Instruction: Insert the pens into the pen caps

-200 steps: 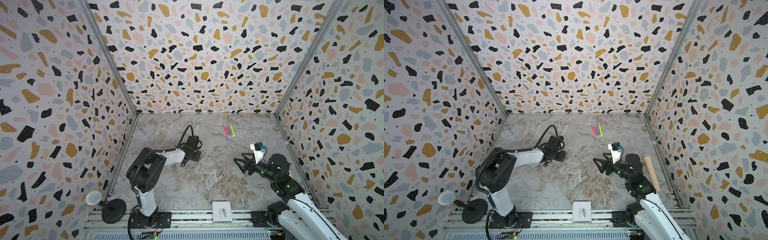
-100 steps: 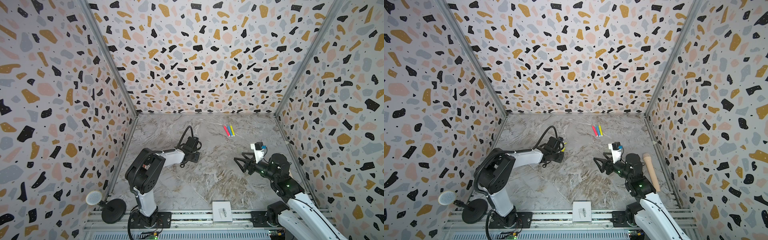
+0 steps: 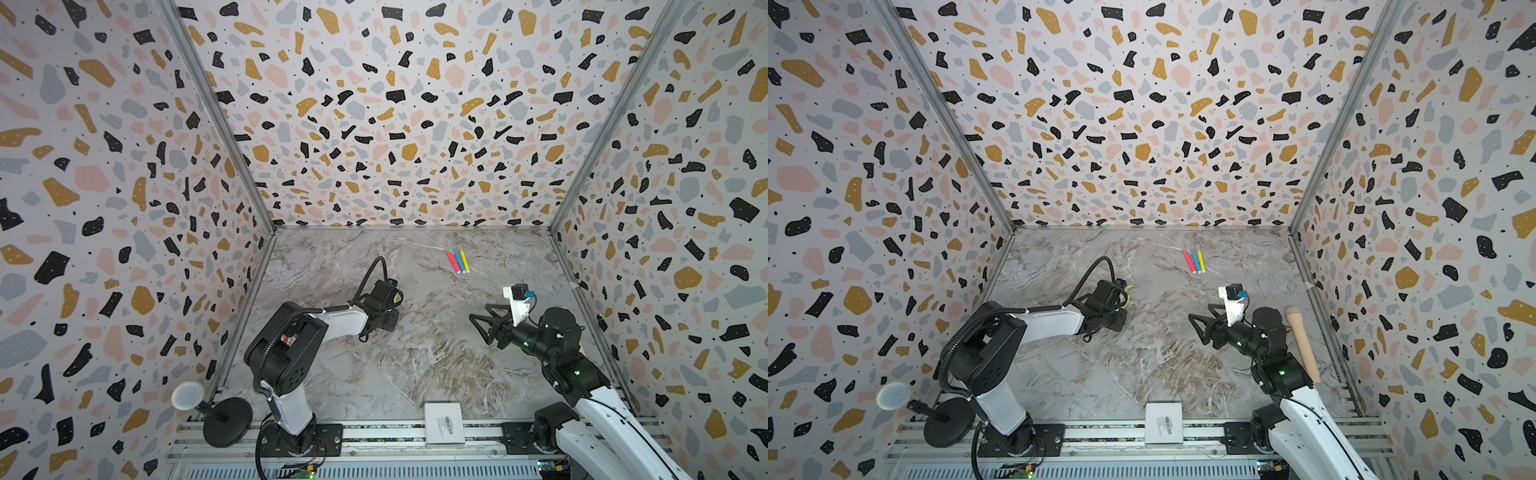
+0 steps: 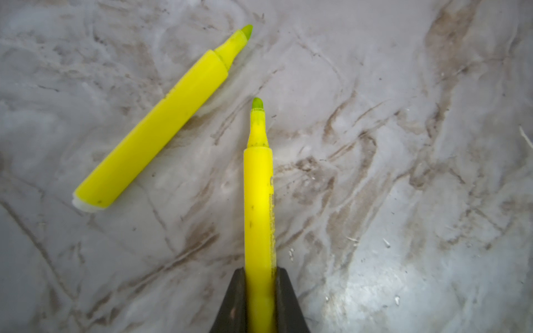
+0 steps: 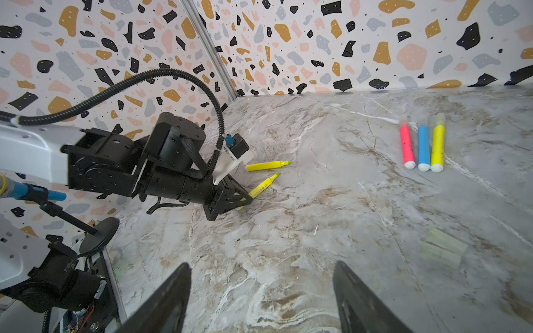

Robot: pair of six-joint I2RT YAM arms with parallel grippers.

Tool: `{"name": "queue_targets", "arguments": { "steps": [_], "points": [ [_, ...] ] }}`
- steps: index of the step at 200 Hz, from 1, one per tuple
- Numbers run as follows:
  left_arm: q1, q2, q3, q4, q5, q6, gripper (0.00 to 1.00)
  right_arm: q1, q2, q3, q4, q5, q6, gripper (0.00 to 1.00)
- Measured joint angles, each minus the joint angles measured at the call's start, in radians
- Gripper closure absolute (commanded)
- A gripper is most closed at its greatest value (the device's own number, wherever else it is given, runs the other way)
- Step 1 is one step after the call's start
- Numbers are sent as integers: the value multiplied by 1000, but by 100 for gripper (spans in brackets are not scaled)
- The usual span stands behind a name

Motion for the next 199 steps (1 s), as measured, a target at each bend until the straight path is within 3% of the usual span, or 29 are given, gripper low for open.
{"name": "queue_targets", "arguments": {
  "steps": [40,78,107,156,199],
  "points": [
    [-57,-192,-219,140,108,-14,94,0,39,0,-1,-27,9,20],
    [-130,-411,-417,435,240,-128,94,-1,175,-38,109,-182,75,20],
    [-201,-439,-468,598,267,-215,94,35,304,-97,251,-275,177,21],
    [-286,-454,-509,742,270,-309,94,191,431,-84,428,-280,254,24],
    [-305,-469,-519,789,267,-338,93,202,503,-73,534,-269,304,37]
  ]
}}
